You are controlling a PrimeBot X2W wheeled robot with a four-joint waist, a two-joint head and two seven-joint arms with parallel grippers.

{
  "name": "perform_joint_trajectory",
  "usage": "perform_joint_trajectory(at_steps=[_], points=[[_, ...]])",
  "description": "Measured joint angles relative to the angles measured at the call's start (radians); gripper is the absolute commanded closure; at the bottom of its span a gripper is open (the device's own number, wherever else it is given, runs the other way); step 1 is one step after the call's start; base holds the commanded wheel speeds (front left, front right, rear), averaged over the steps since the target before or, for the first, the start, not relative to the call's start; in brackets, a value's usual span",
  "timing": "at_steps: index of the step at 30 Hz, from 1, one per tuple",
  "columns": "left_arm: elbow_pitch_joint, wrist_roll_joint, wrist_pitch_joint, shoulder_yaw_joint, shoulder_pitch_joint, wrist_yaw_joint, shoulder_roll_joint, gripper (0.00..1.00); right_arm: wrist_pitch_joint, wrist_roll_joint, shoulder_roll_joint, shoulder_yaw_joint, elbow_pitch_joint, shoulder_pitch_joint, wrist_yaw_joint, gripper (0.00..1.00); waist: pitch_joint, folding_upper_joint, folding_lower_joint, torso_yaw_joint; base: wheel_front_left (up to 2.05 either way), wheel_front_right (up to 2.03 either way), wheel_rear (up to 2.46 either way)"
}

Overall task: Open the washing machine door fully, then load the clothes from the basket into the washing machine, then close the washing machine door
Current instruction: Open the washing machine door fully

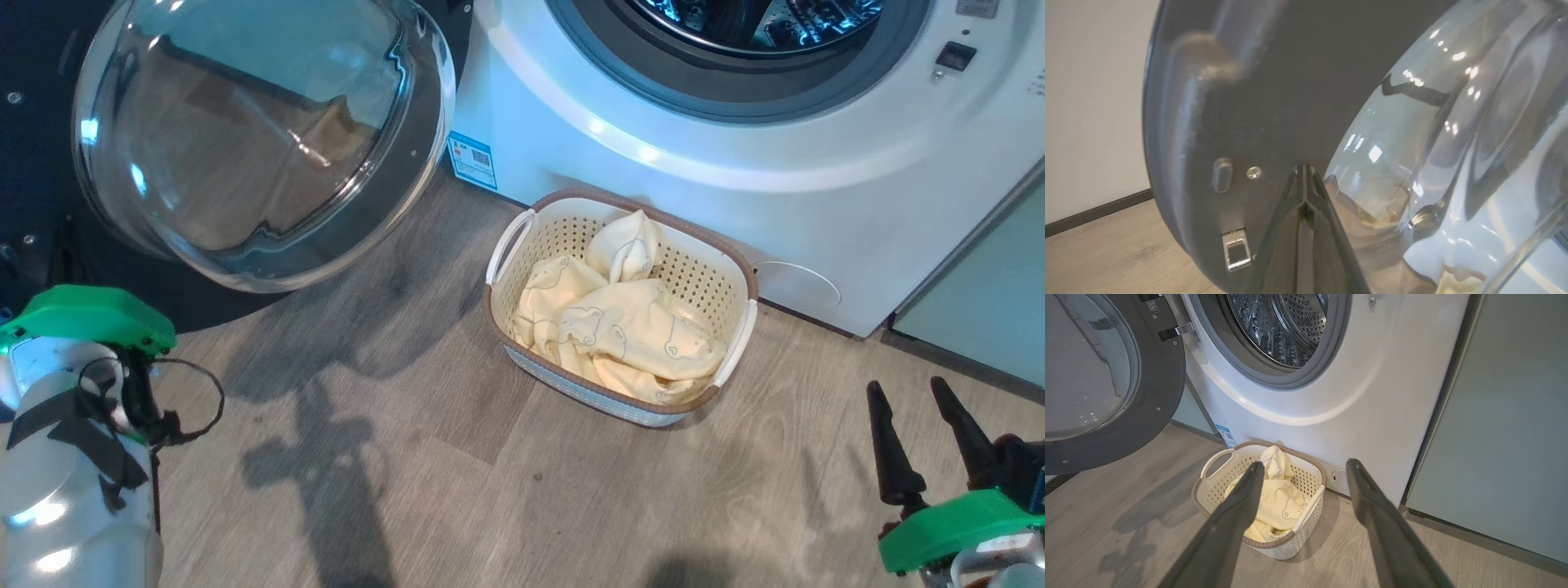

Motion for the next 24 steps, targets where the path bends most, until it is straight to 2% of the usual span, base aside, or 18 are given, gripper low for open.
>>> perform_joint_trajectory(at_steps=[13, 18, 24], points=[[-0.052, 0.053, 0.0, 0.001, 0.033, -0.05, -0.039, 1.0, 0.0, 0.006, 0.017, -0.002, 0.011, 0.006, 0.0, 0.0, -0.068, 0.0, 0.0, -0.01, 0.0, 0.0, 0.0], [-0.095, 0.069, 0.0, -0.021, 0.101, -0.077, -0.068, 1.0, 0.0, 0.006, 0.036, -0.009, 0.011, 0.035, 0.0, 0.0, -0.108, 0.0, 0.0, -0.012, 0.0, 0.0, 0.0], [-0.132, 0.077, 0.0, -0.071, 0.155, -0.104, -0.077, 1.0, 0.0, 0.006, 0.049, -0.02, 0.012, 0.065, 0.0, 0.0, -0.148, 0.0, 0.0, -0.02, 0.0, 0.0, 0.0]])
